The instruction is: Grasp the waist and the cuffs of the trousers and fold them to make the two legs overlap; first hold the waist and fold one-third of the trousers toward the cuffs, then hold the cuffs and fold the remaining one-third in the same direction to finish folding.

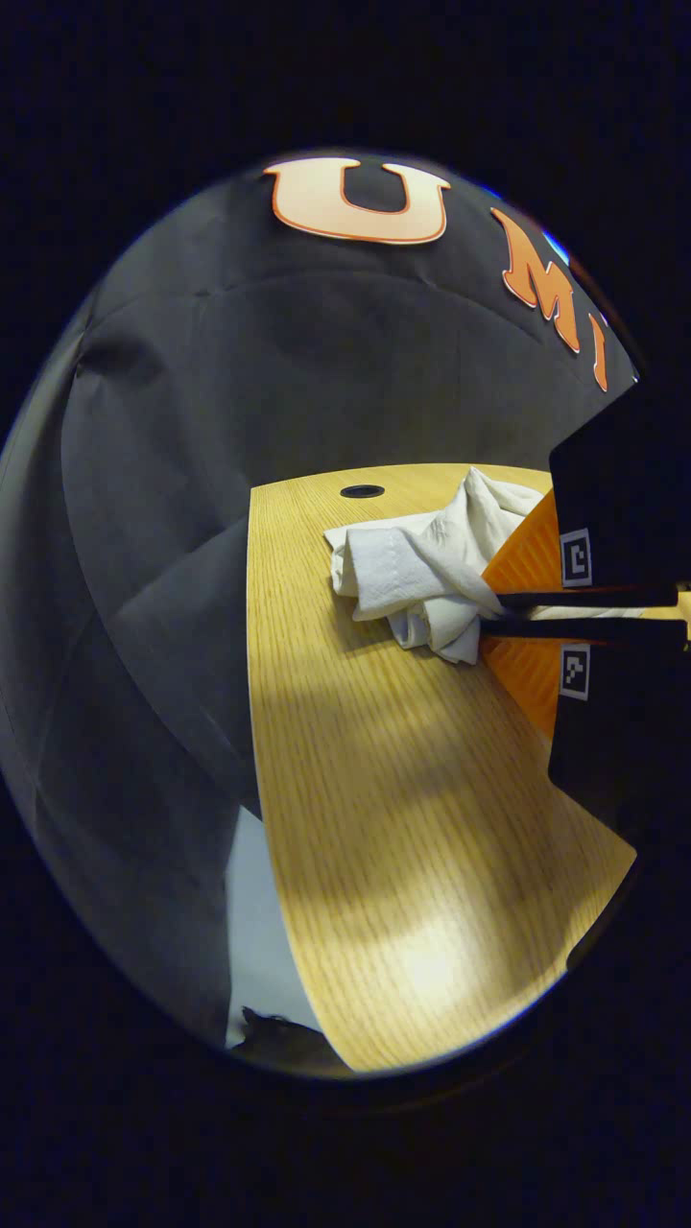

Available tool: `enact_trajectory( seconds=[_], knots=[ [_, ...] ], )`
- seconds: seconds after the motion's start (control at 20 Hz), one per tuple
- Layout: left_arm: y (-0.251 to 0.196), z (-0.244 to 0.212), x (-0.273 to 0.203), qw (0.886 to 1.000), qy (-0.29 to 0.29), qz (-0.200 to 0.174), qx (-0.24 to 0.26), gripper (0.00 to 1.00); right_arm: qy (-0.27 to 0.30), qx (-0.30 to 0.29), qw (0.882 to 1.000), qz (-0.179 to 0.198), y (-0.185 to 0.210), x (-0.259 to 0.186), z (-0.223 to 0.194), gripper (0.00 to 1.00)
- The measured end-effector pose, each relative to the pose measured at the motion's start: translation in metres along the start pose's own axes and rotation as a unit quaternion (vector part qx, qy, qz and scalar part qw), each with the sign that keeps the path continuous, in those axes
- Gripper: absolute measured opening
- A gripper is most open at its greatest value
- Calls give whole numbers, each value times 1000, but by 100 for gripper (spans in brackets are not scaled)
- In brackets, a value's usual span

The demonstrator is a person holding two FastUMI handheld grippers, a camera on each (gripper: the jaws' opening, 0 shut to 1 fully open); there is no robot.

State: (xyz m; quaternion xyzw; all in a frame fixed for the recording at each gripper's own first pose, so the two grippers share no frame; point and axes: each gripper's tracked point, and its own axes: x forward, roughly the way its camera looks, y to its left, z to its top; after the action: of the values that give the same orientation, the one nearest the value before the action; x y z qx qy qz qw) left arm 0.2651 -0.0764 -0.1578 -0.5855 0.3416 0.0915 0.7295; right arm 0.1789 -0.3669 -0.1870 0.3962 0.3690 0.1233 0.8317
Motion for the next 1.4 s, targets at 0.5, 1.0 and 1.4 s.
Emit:
enact_trajectory(
  seconds=[0.5,1.0,1.4],
  knots=[
    [-147,-31,-81,984,-43,-105,135,6,-24,-45,998,-21,-46,-22,10,98],
    [-273,-145,-91,965,-35,-157,207,5,-58,-51,997,-27,-117,-74,57,98],
    [-319,-267,-41,953,30,-167,253,5,-74,-20,996,-39,-172,-107,85,98]
  ],
)
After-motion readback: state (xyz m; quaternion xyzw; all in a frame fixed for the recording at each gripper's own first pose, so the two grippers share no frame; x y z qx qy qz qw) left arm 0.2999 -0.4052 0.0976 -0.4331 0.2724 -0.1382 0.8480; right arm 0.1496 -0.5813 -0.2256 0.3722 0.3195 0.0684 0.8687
